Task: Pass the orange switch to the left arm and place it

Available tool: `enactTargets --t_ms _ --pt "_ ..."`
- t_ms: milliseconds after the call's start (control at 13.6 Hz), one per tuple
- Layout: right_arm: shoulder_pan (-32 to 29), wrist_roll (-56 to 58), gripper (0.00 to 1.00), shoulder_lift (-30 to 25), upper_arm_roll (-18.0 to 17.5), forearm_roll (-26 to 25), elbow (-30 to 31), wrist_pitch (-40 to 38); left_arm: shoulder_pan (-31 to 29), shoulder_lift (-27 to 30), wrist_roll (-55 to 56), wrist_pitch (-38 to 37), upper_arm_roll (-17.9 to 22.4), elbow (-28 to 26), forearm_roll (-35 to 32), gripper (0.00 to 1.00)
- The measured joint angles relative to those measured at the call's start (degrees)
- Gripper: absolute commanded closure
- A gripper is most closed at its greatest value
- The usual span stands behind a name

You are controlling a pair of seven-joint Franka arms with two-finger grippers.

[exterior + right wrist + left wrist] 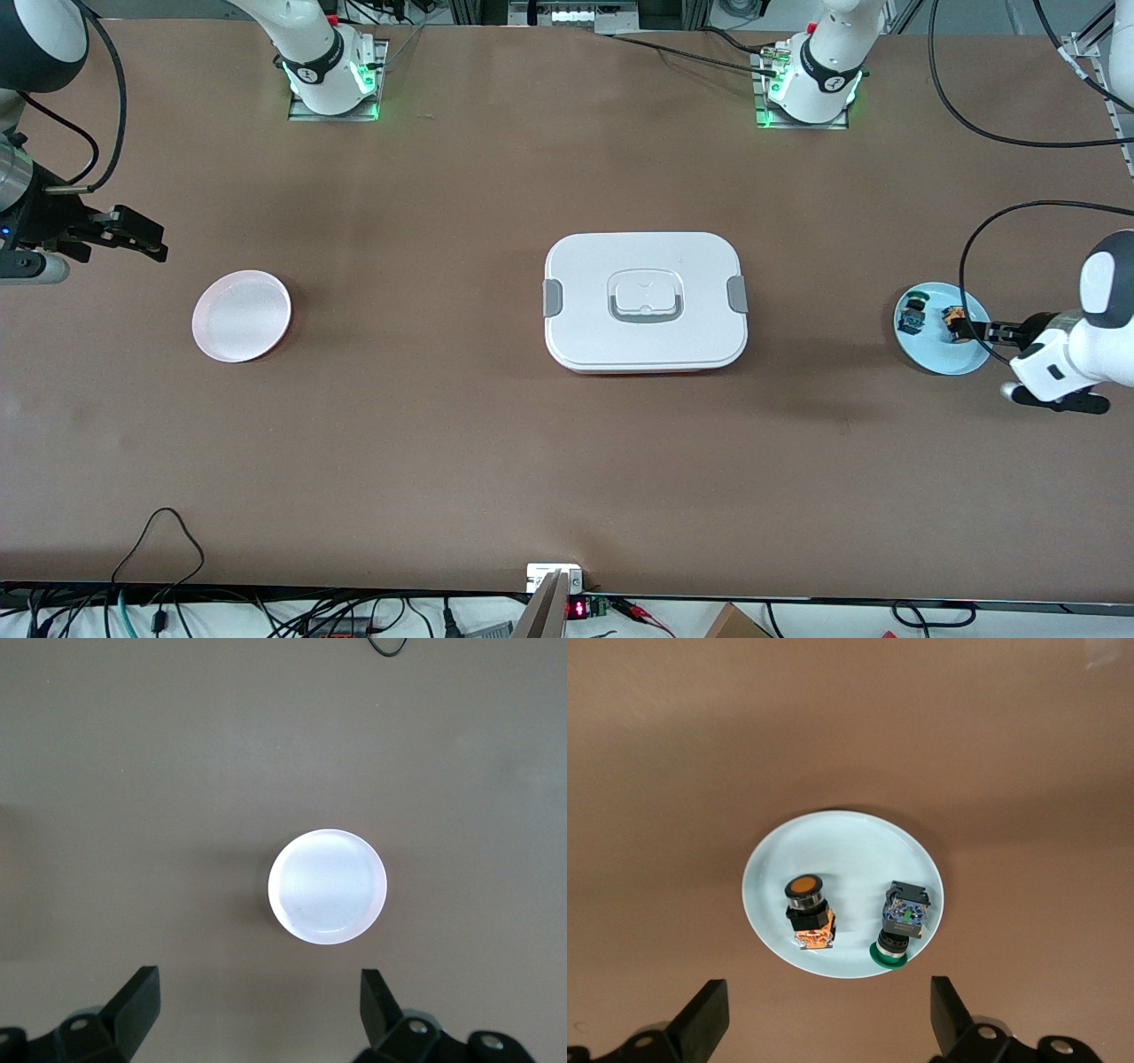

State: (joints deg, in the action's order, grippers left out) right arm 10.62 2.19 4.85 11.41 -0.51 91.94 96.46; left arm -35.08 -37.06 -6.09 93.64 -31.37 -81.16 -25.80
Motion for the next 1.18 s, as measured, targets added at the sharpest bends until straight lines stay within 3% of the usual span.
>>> enactTargets --t_ms 221,515,883,1177 --pt "0.09 0.02 0.00 0.00 -0.16 0.10 -0.18 -0.24 -0.14 0.72 -1.75 -3.13 -2.19 3.45 0.64 0.00" --pt "0.15 0.02 0.00 0.00 -0.20 0.16 -0.21 -0.83 -0.27 5.46 0.30 -8.95 -3.02 6.45 9.97 0.00" --pt "0.13 0.02 0.00 0.00 -0.16 0.16 -0.47 -0.97 -0.65 14.29 1.94 -15.90 -3.17 6.97 12.79 0.00" --pt "0.08 0.02 0.00 -0.04 -0.13 0.16 -1.13 -1.02 -0.66 15.81 2.05 -16.49 -3.20 6.81 12.99 0.00"
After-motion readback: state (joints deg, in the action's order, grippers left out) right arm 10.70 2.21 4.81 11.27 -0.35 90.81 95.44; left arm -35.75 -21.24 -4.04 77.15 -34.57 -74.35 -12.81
